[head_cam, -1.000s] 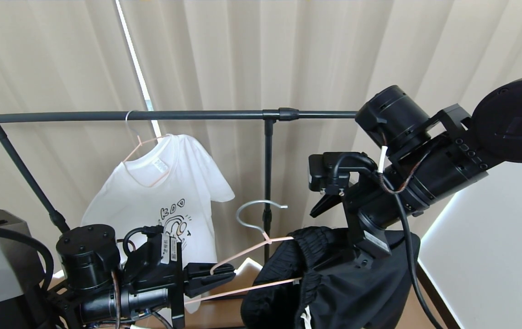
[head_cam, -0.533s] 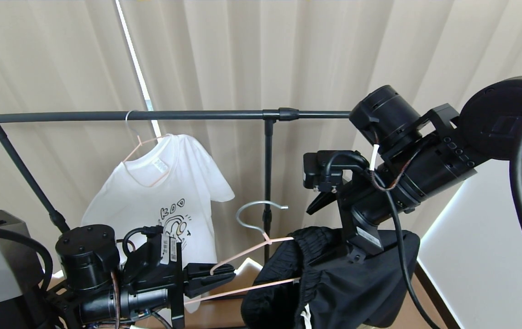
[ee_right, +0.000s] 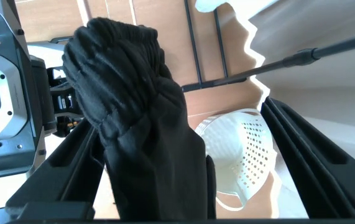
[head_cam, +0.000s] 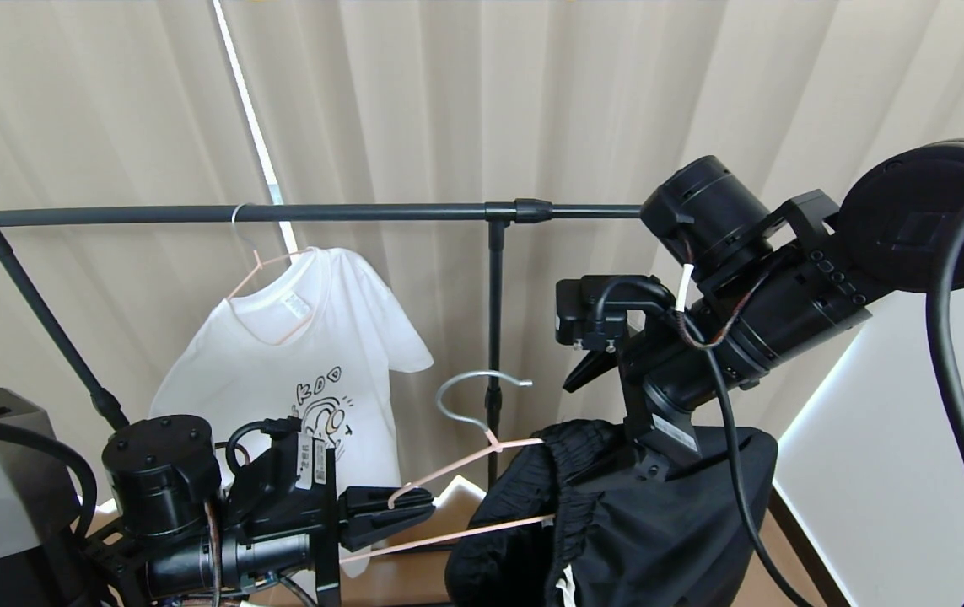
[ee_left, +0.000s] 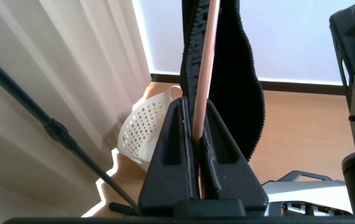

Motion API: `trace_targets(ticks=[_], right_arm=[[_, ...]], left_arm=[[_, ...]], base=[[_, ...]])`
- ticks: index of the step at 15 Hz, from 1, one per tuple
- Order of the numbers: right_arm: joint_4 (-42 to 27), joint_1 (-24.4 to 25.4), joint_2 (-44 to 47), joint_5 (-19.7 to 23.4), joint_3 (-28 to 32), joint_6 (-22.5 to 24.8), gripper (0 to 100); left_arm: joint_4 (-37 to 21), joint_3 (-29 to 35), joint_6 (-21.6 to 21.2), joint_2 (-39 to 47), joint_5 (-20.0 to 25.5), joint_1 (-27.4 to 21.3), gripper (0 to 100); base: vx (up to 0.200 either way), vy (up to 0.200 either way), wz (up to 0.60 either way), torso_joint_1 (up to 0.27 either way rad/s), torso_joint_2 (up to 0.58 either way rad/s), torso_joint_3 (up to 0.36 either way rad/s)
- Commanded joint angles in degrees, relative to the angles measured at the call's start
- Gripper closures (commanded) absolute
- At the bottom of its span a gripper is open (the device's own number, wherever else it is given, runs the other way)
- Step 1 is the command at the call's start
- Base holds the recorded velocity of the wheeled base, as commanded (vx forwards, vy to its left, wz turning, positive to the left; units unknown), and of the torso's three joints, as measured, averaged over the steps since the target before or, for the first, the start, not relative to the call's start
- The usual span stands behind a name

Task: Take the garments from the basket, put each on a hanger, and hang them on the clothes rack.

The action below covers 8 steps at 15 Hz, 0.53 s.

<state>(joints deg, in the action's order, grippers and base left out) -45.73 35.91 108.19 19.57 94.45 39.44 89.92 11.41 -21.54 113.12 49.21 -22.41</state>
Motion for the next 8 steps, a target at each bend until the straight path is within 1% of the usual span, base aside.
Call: trace_targets(ticks=[1, 3, 4, 8], right_arm=[[0.02, 0.03, 0.44, 0.03, 0.21, 0.03, 0], [-0.06, 0.03, 0.53, 0.03, 0.38, 0.03, 0], [-0.06, 0.03, 0.44, 0.03, 0.29, 0.11, 100], [-0.42, 0.03, -0.17, 0.03, 0.03, 0.20, 100]], left_arm=[[0.08, 0.02, 0.01, -0.18, 0.01, -0.01, 100], [0.08, 0.02, 0.01, -0.62, 0.09, -0.09, 100], [0.08, 0.02, 0.10, -0.62, 0.09, -0.18, 100], [0.08, 0.19, 0.10, -0.53, 0.01, -0.27, 100]], base=[[0.000, 0.000, 0.00, 0.000, 0.00, 0.000], [0.000, 0.000, 0.00, 0.000, 0.00, 0.000], [0.000, 0.000, 0.00, 0.000, 0.00, 0.000], [0.000, 0.000, 0.00, 0.000, 0.00, 0.000]])
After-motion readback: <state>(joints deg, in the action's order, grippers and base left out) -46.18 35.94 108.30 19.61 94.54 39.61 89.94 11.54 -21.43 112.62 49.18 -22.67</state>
